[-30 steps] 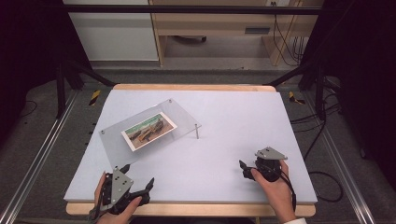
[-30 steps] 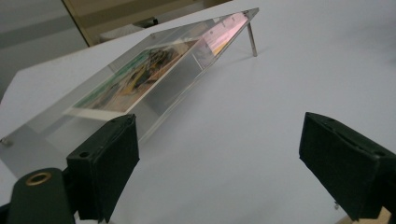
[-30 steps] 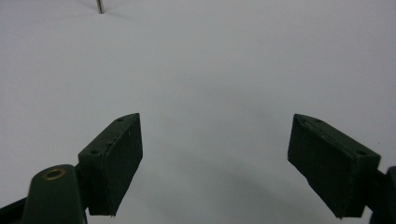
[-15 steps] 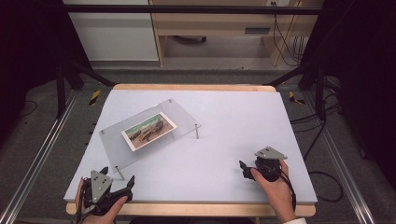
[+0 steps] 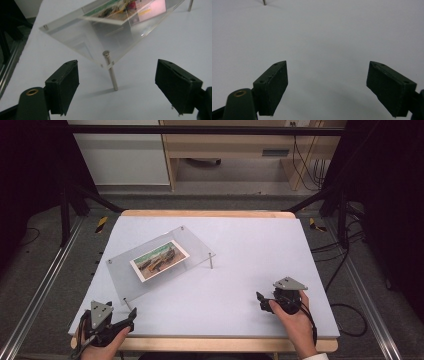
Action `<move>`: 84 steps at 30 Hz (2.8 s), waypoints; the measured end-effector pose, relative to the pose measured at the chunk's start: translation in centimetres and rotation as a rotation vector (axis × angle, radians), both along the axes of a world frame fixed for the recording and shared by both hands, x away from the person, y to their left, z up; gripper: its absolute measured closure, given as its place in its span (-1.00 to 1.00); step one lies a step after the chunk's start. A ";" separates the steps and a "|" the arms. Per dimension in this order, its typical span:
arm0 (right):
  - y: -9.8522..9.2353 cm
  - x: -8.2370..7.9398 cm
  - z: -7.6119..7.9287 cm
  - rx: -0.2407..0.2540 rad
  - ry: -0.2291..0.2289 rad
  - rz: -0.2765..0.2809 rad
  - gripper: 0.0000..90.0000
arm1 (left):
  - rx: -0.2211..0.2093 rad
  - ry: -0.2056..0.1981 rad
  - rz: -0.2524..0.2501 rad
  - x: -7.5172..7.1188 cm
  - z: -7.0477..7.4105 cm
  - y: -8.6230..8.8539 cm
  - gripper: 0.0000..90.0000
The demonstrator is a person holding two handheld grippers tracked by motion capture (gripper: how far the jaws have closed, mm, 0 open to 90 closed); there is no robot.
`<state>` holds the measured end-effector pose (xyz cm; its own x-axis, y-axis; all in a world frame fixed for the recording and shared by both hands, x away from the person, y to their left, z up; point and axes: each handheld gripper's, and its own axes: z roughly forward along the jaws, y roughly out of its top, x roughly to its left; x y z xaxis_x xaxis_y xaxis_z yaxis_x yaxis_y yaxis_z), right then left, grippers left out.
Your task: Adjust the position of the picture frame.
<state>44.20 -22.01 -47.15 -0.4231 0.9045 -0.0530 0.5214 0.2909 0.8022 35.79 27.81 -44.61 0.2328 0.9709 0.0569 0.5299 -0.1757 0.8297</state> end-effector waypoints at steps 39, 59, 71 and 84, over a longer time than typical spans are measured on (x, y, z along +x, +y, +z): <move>2.9 1.1 0.8 0.031 -0.036 0.100 -0.64 | -0.208 -0.035 0.023 2.4 -3.2 0.3 0.66; 13.3 9.4 1.3 0.080 -0.012 0.264 -0.05 | -0.257 -0.052 0.057 2.0 -2.7 0.9 0.77; 14.8 12.2 -0.1 0.096 -0.011 0.238 0.29 | -0.246 -0.064 0.040 2.0 -2.3 0.8 0.83; 15.2 13.7 0.1 0.167 -0.032 0.237 0.54 | -0.273 -0.059 0.035 2.0 -2.3 0.9 0.84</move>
<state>57.92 -6.86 -47.08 -0.6241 0.7781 0.0716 0.4285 0.2641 0.8641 37.75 28.69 -46.92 0.2026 0.9596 -0.1951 0.4807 0.0761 0.8736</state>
